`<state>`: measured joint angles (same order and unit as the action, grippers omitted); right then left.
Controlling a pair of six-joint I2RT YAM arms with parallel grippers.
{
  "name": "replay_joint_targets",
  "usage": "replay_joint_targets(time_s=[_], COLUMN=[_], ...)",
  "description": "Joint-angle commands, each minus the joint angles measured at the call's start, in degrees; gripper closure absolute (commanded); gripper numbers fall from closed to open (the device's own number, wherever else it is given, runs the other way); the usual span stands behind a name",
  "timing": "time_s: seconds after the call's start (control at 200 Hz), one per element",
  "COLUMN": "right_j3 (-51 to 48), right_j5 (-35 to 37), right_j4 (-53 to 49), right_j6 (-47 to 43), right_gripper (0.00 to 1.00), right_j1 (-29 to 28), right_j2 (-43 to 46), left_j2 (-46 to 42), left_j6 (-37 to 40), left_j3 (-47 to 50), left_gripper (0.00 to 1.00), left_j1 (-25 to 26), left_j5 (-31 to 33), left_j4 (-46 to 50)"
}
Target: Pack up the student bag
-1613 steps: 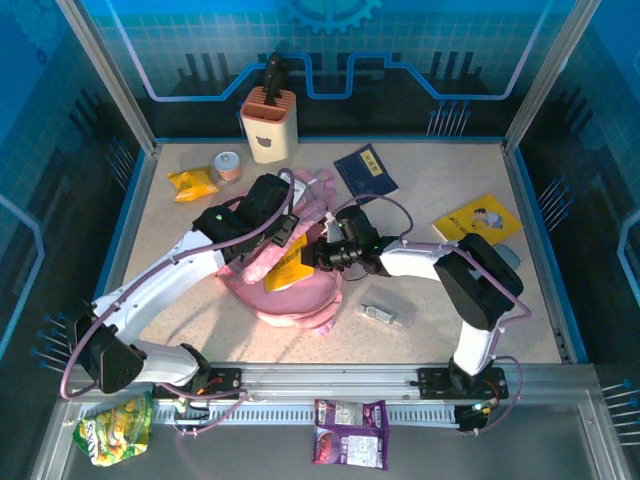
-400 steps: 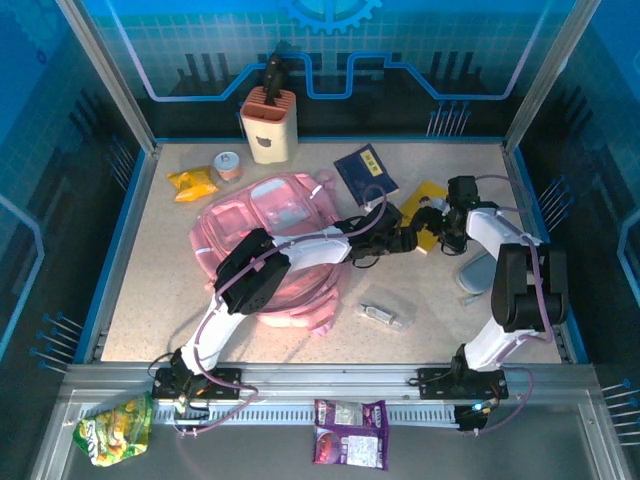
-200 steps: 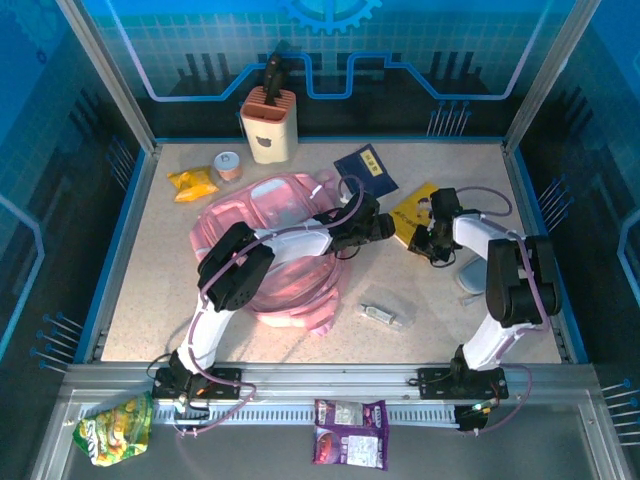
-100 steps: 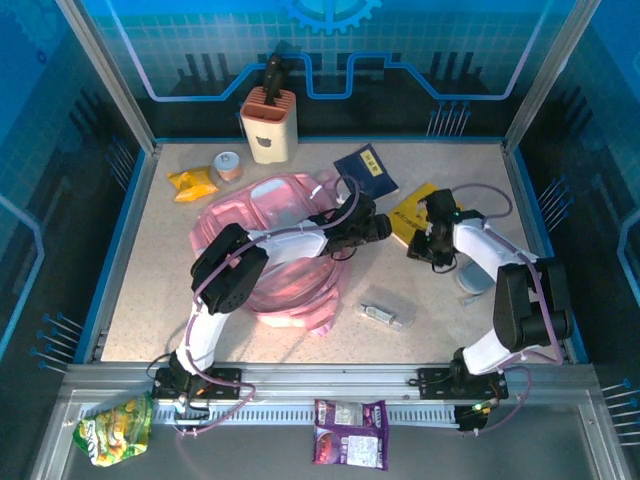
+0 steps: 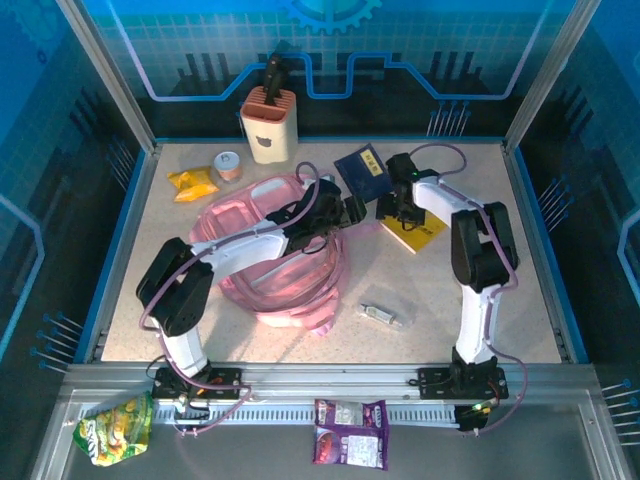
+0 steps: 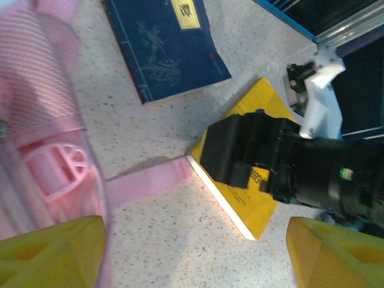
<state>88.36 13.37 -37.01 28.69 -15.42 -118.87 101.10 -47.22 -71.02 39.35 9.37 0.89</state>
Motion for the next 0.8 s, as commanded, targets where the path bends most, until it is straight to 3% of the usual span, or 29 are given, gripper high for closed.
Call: replay_joint_targets(time_s=[0.0, 0.175, 0.285, 0.515, 0.79], right_j3=[4.92, 9.32, 8.92, -2.48, -23.37], right_j5=[5.25, 8.14, 7.78, 2.51, -6.95], right_j4=[-4.48, -7.85, -9.21, -6.68, -1.43], right_j6=[0.99, 1.74, 2.47, 2.36, 4.97], right_gripper=[0.13, 0.11, 0.18, 0.37, 0.46], right_j1=[-1.67, -1.77, -2.06, -3.44, -6.52], right_j2=[-3.98, -7.76, -8.18, -1.81, 12.68], left_j2=[-3.47, -5.09, -5.12, -6.12, -9.45], left_j6=[1.91, 2.89, 2.46, 0.57, -3.81], left_j3=[3.6, 4.58, 4.58, 6.17, 10.2], left_gripper=[0.2, 0.19, 0.18, 0.18, 0.18], left_j1=[-0.5, -0.89, -0.94, -0.84, 0.88], left_j5=[1.69, 2.32, 2.0, -0.06, -4.45], left_j4=[-0.86, 0.07, 0.09, 0.12, -1.2])
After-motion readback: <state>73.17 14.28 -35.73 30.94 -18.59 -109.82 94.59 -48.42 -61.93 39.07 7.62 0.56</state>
